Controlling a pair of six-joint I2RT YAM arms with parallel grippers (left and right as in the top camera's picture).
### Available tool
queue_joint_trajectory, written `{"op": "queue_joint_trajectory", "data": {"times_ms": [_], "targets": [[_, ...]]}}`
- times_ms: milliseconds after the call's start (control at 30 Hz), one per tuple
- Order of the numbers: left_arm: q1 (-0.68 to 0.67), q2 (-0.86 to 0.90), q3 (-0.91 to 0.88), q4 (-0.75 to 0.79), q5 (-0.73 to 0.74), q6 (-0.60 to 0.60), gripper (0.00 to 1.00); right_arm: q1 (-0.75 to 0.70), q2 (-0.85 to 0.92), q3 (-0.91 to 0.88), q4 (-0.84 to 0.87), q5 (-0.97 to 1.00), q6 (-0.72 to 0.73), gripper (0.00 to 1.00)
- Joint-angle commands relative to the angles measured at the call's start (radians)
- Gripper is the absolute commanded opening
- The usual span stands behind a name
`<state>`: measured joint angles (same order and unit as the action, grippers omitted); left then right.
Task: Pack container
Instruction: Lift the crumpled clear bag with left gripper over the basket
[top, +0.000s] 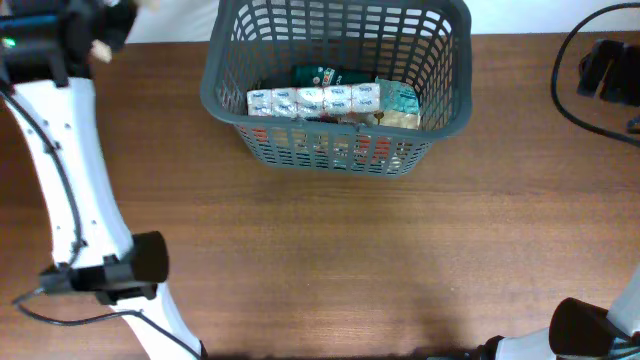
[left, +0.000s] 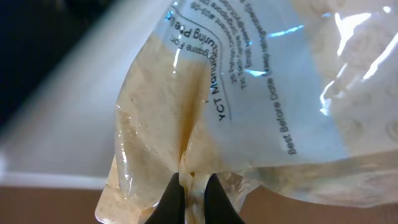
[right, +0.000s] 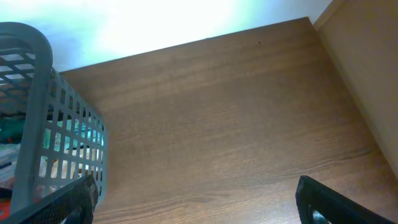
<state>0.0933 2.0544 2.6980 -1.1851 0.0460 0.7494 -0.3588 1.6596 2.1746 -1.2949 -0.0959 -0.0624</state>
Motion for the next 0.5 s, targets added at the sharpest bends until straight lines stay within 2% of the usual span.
{"op": "queue_joint_trajectory", "data": {"times_ms": [0, 67, 167, 367, 467], "targets": [[-0.103, -0.035, 0.048, 0.001, 0.028, 0.163, 0.01, -0.003, 0.002, 0.000, 0.000, -0.005, 0.000, 0.99], [-0.177, -0.033, 0.045, -0.004, 0.073, 0.231, 0.01, -0.003, 0.002, 0.000, 0.000, -0.005, 0.000, 0.99], [-0.261, -0.020, 0.035, -0.012, 0.123, 0.259, 0.01, -0.003, 0.002, 0.000, 0.000, -0.005, 0.000, 0.99], [-0.393, 0.043, -0.011, -0.023, 0.117, 0.214, 0.02, -0.003, 0.002, 0.000, 0.000, -0.005, 0.000, 0.99], [-0.433, 0.111, -0.028, -0.024, 0.042, 0.179, 0.02, -0.003, 0.002, 0.000, 0.000, -0.005, 0.000, 0.99]]}}
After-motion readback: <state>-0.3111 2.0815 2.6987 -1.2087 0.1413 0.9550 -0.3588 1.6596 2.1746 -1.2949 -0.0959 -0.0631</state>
